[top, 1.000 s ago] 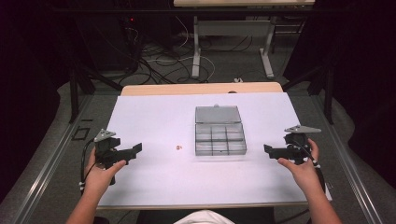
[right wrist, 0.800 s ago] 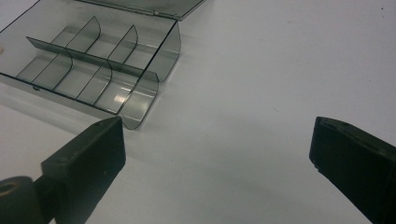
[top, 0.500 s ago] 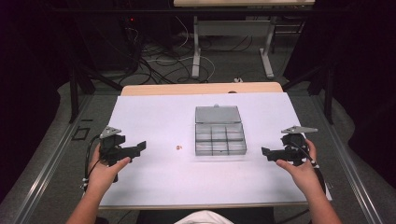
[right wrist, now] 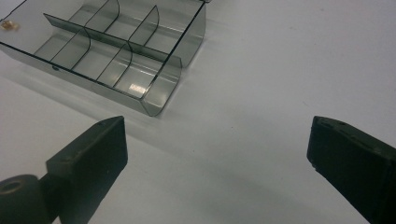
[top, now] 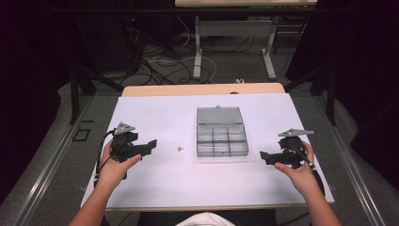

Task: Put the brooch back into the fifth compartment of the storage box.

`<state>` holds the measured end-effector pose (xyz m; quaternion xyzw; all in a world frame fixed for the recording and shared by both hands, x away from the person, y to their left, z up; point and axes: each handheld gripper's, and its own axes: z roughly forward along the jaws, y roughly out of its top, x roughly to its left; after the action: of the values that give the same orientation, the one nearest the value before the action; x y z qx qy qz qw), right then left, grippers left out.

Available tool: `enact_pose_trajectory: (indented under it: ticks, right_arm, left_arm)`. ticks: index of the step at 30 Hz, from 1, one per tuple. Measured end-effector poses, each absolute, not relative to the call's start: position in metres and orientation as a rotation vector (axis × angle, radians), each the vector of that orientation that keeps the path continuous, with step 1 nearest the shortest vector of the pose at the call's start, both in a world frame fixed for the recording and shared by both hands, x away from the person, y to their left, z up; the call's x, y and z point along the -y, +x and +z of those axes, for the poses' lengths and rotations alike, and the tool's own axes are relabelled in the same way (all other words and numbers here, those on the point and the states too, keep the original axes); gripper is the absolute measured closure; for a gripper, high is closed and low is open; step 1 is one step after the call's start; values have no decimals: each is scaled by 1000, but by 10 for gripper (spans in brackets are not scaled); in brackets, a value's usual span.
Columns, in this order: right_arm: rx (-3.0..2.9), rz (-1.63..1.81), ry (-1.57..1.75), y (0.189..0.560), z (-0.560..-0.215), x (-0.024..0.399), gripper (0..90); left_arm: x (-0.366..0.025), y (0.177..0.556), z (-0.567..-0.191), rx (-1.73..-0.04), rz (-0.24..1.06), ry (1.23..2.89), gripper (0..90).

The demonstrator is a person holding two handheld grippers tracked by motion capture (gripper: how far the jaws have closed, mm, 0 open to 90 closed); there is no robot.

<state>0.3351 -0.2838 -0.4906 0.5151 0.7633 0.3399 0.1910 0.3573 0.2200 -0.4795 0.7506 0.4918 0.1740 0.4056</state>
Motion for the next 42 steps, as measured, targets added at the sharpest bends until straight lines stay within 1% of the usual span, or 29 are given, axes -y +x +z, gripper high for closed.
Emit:
enact_pose_trajectory:
  ticks: [12, 19, 26, 32, 38, 42]
  right_arm:
    - [-2153, 953, 1455, 336, -495, 283, 55]
    - [-2148, 951, 1464, 336, -496, 285, 62]
    - [-2151, 954, 1455, 337, -497, 285, 63]
    - [-2150, 958, 1460, 337, -498, 285, 64]
    - [-2151, 959, 1458, 337, -498, 285, 65]
    - [-2159, 961, 1460, 338, -500, 285, 65]
  left_arm:
    - [-200, 371, -477, -1191, 424, 1969, 183]
    - [-191, 380, -474, -1139, 451, 2005, 183]
    - [-186, 385, -469, -1098, 457, 2029, 216]
    - [-178, 392, -465, -1050, 464, 2066, 217]
    - [-169, 398, -465, -1009, 451, 2098, 231]
    - [-163, 402, -469, -1014, 396, 2133, 236]
